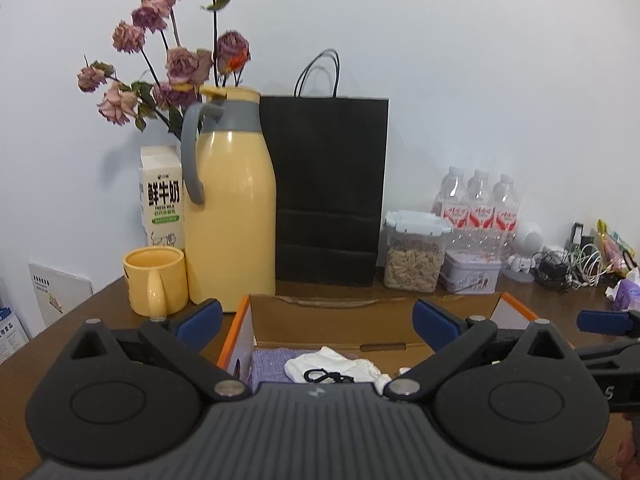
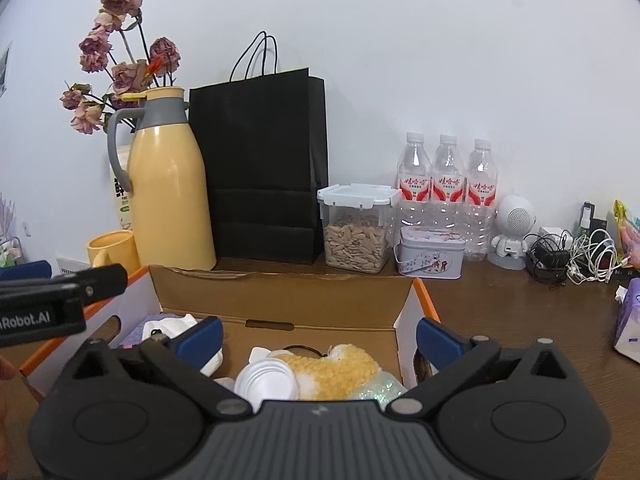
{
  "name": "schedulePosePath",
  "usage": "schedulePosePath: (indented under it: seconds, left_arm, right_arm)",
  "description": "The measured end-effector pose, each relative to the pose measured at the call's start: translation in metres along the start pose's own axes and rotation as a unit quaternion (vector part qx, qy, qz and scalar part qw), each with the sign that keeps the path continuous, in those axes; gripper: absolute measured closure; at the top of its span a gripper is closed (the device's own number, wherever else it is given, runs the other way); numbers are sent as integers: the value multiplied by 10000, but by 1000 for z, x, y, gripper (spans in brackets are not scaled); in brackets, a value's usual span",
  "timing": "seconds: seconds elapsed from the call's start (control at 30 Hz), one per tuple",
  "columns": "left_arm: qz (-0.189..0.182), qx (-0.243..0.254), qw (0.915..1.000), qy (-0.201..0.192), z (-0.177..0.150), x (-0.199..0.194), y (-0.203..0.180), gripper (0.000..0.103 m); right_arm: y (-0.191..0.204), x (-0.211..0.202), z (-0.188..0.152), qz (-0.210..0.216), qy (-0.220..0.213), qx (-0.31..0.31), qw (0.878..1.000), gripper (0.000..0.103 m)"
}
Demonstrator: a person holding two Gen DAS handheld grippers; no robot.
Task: Organize objects
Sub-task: 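Carry the cable and sparkly bag into the box and open both tools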
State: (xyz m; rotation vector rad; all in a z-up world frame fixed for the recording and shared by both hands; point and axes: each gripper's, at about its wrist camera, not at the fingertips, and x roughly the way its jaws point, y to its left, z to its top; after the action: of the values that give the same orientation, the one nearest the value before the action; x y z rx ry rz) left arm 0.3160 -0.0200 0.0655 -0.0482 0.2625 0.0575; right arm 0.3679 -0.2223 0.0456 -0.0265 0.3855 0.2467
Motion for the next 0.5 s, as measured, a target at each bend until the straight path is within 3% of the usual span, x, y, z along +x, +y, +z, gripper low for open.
schedulePosePath:
  seconds: [0.2, 0.5]
  left_arm:
    - [-30, -83, 9999, -131, 7, -32, 9, 0]
    - [125, 13, 9998, 133, -2, -69, 36, 0]
  right_arm:
    - [7, -31, 0, 135, -95, -120, 9998, 0]
    - [12, -83, -16, 277, 43, -277, 9992, 0]
